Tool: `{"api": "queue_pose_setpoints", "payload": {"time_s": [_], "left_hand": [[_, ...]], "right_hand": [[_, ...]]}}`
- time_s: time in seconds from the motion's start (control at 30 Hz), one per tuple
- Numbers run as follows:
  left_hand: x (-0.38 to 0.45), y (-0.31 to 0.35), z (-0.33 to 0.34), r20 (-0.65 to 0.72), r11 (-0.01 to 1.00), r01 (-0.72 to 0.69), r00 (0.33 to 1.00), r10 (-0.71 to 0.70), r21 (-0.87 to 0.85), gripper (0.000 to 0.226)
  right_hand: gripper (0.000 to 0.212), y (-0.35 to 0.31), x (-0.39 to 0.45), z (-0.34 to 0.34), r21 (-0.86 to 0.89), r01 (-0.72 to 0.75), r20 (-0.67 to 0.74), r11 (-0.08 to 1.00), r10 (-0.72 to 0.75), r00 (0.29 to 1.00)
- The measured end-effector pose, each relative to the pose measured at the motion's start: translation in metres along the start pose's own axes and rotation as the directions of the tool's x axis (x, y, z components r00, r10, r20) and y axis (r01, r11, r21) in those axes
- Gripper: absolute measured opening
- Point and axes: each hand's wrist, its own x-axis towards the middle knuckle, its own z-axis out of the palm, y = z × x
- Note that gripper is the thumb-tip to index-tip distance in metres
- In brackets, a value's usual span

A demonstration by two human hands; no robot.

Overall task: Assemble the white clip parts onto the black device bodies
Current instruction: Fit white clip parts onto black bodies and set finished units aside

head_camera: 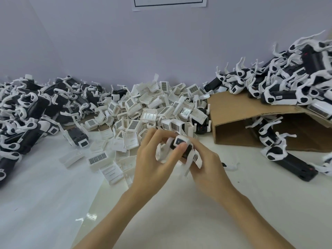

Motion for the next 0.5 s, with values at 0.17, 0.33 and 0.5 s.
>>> {"api": "queue_pose_setpoints", "payload": {"time_s": [0.17,0.33,0.5], "left_hand": [[0.004,0.0,-0.002,0.119,0.953,0.215,0.974,-0.193,-0.215,0.017],[0.006,-0.009,-0.008,0.2,0.99,0.139,0.971,-0.13,-0.034,0.032],[0.009,-0.015,-0.009,0.139,0.912,0.32,0.946,-0.293,-0.255,0.035]], "right_hand": [[0.064,0.008,0.002,0.001,0.039,0.018,0.058,0.999,-0.02,0.998],[0.061,0.005,0.002,0.0,-0.295,0.082,-0.053,0.952,-0.102,0.993],[0.068,-0.002,0.008,-0.009,0.049,-0.154,0.023,0.987,0.153,0.988]]}}
